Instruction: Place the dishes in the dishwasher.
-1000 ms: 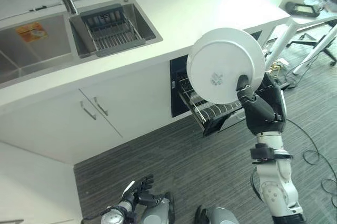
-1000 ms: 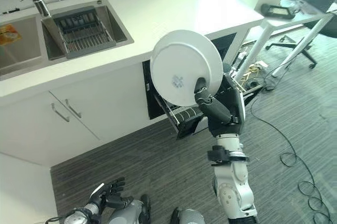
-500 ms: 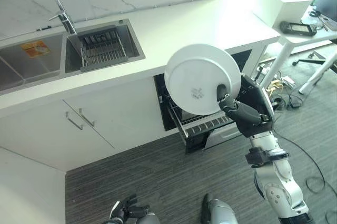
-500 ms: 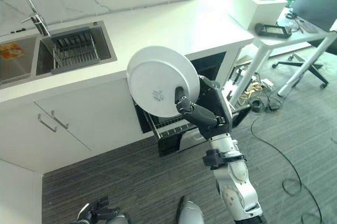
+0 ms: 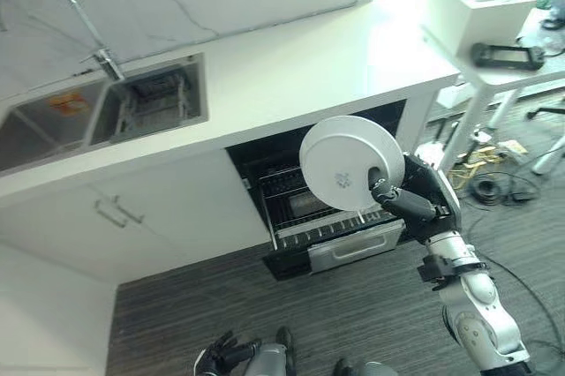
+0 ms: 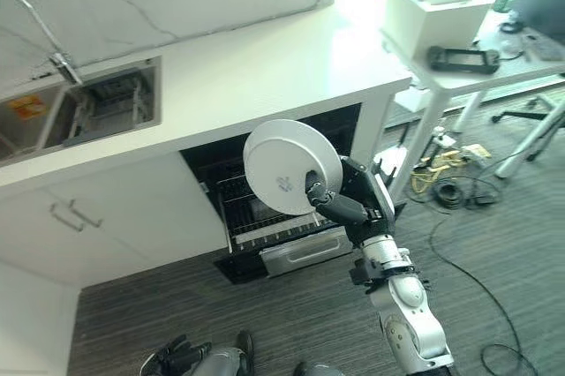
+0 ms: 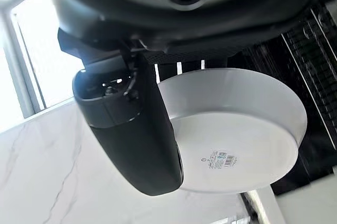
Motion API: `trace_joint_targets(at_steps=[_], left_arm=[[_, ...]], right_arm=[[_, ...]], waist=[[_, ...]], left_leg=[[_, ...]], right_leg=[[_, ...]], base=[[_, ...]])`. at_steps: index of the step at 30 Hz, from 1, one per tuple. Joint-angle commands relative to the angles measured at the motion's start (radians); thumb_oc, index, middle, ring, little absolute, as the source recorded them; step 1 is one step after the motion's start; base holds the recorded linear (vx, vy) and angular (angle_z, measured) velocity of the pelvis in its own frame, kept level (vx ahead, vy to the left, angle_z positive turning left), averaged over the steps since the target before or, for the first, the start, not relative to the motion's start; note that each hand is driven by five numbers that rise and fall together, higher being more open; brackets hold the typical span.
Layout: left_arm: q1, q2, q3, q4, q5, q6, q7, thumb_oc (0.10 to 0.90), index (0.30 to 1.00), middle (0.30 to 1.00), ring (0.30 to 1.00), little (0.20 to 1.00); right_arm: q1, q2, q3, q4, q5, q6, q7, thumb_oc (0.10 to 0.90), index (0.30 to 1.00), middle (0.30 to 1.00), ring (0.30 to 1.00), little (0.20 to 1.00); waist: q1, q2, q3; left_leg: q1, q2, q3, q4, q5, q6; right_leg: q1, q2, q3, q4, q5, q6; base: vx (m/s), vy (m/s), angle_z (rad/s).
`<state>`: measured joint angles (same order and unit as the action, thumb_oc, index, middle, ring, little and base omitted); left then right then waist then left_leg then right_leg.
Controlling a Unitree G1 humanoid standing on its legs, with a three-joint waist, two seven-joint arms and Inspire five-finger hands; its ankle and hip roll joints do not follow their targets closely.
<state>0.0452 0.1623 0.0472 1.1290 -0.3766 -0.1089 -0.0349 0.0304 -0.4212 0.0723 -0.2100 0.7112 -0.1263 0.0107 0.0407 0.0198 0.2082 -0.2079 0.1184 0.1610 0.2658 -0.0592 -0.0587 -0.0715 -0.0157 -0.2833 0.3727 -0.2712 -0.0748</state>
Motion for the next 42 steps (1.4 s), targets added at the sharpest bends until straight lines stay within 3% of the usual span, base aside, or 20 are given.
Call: trace_joint_targets(at_steps=[1, 3, 4, 6, 9, 11, 13, 17, 22, 32, 37, 42], left_arm=[[0.042, 0.08, -0.065, 0.015, 0.073, 0.014, -0.004, 0.8, 0.9, 0.9, 0.9, 0.9], [0.034, 0.093, -0.076, 0.017, 0.093, 0.011, -0.009, 0.8, 0.9, 0.9, 0.9, 0.9], [0.032, 0.102, -0.09, 0.022, 0.107, 0.008, -0.003, 0.8, 0.9, 0.9, 0.9, 0.9], [0.032, 0.107, -0.101, 0.023, 0.103, 0.014, 0.008, 0.8, 0.9, 0.9, 0.9, 0.9], [0.031, 0.112, -0.1, 0.012, 0.1, 0.046, 0.018, 0.8, 0.9, 0.9, 0.9, 0.9], [0.039, 0.121, -0.09, -0.006, 0.108, 0.065, 0.015, 0.8, 0.9, 0.9, 0.9, 0.9], [0.046, 0.124, -0.083, -0.016, 0.113, 0.07, 0.012, 0.8, 0.9, 0.9, 0.9, 0.9], [0.061, 0.115, -0.067, -0.014, 0.104, 0.085, 0.015, 0.8, 0.9, 0.9, 0.9, 0.9], [0.09, 0.082, -0.048, 0.001, 0.103, 0.079, 0.013, 0.8, 0.9, 0.9, 0.9, 0.9], [0.108, 0.064, -0.051, 0.002, 0.117, 0.053, 0.006, 0.8, 0.9, 0.9, 0.9, 0.9], [0.097, 0.073, -0.055, -0.002, 0.13, 0.042, 0.008, 0.8, 0.9, 0.9, 0.9, 0.9], [0.09, 0.078, -0.057, 0.003, 0.144, 0.032, 0.006, 0.8, 0.9, 0.9, 0.9, 0.9]], right_arm=[[-0.096, 0.06, -0.05, -0.162, 0.012, -0.143, 0.035, 0.4, 0.3, 0.3, 0.3, 0.3], [-0.104, 0.088, -0.048, -0.142, -0.006, -0.153, 0.02, 0.4, 0.3, 0.3, 0.3, 0.3], [-0.109, 0.107, -0.042, -0.12, -0.02, -0.161, 0.005, 0.4, 0.3, 0.3, 0.3, 0.3], [-0.106, 0.112, -0.04, -0.109, -0.037, -0.159, -0.015, 0.4, 0.3, 0.3, 0.3, 0.3], [-0.098, 0.111, -0.044, -0.08, -0.058, -0.165, -0.035, 0.4, 0.3, 0.3, 0.3, 0.3], [-0.086, 0.09, -0.077, -0.062, -0.032, -0.145, -0.014, 0.4, 0.3, 0.3, 0.3, 0.3], [-0.082, 0.084, -0.087, -0.058, -0.029, -0.142, -0.015, 0.4, 0.3, 0.3, 0.3, 0.3], [-0.082, 0.052, -0.104, -0.037, -0.07, -0.105, -0.062, 0.4, 0.3, 0.3, 0.3, 0.3], [-0.065, 0.013, -0.122, -0.029, -0.126, -0.082, -0.097, 0.4, 0.3, 0.3, 0.3, 0.3], [-0.053, -0.071, -0.135, 0.012, -0.427, -0.104, -0.18, 0.4, 0.3, 0.3, 0.3, 0.3], [-0.055, -0.149, -0.053, 0.041, -0.764, -0.133, -0.299, 0.4, 0.3, 0.3, 0.3, 0.3], [-0.064, -0.191, -0.003, 0.071, -0.899, -0.163, -0.373, 0.4, 0.3, 0.3, 0.3, 0.3]], waist=[[0.03, -0.023, -0.033], [0.038, -0.018, -0.036], [0.029, -0.006, -0.034], [0.015, 0.002, -0.03], [0.0, -0.01, -0.027], [-0.022, -0.039, -0.03], [-0.025, -0.045, -0.03], [-0.016, -0.057, -0.046], [-0.015, -0.048, -0.068], [-0.024, -0.028, -0.071], [-0.021, -0.022, -0.065], [-0.014, -0.023, -0.06]], left_leg=[[0.061, -0.021, 0.013, 0.034, -0.139, 0.027], [0.065, -0.035, 0.005, 0.034, -0.148, 0.053], [0.07, -0.048, -0.018, 0.034, -0.158, 0.077], [0.077, -0.056, -0.037, 0.034, -0.166, 0.091], [0.08, -0.077, -0.046, 0.034, -0.176, 0.092], [0.091, -0.095, -0.036, 0.034, -0.202, 0.091], [0.101, -0.096, -0.035, 0.034, -0.213, 0.094], [0.122, -0.05, -0.001, 0.034, -0.218, 0.072], [0.127, 0.0, 0.016, 0.034, -0.219, 0.029], [0.121, 0.009, -0.019, 0.034, -0.212, 0.001], [0.119, 0.007, -0.036, 0.034, -0.212, -0.005], [0.12, 0.003, -0.044, 0.034, -0.216, -0.003]], right_leg=[[0.053, -0.243, -0.049, -0.073, 0.089, 0.238], [0.09, -0.25, -0.06, -0.073, 0.106, 0.223], [0.109, -0.224, -0.053, -0.073, 0.19, 0.219], [0.096, -0.195, -0.021, -0.073, 0.21, 0.207], [0.009, -0.191, 0.033, -0.073, 0.171, 0.198], [-0.121, -0.218, 0.111, -0.073, 0.219, 0.238], [-0.141, -0.218, 0.122, -0.073, 0.222, 0.245], [-0.125, -0.217, 0.076, -0.073, 0.173, 0.249], [-0.092, -0.213, 0.027, -0.073, 0.125, 0.226], [-0.077, -0.203, 0.014, -0.073, 0.109, 0.216], [-0.081, -0.205, 0.012, -0.073, 0.113, 0.222], [-0.08, -0.208, 0.009, -0.073, 0.116, 0.227]], base=[[0.14, 0.231, 0.07], [0.24, 0.352, 0.01], [0.28, 0.354, -0.02], [0.19, 0.165, 0.06], [0.14, -0.044, 0.07], [0.21, -0.243, 0.23], [0.16, -0.2, 0.37], [0.14, -0.252, 0.38], [0.1, -0.16, 0.46], [0.04, -0.066, 0.12], [0.0, -0.002, 0.03], [0.0, 0.0, 0.0]])
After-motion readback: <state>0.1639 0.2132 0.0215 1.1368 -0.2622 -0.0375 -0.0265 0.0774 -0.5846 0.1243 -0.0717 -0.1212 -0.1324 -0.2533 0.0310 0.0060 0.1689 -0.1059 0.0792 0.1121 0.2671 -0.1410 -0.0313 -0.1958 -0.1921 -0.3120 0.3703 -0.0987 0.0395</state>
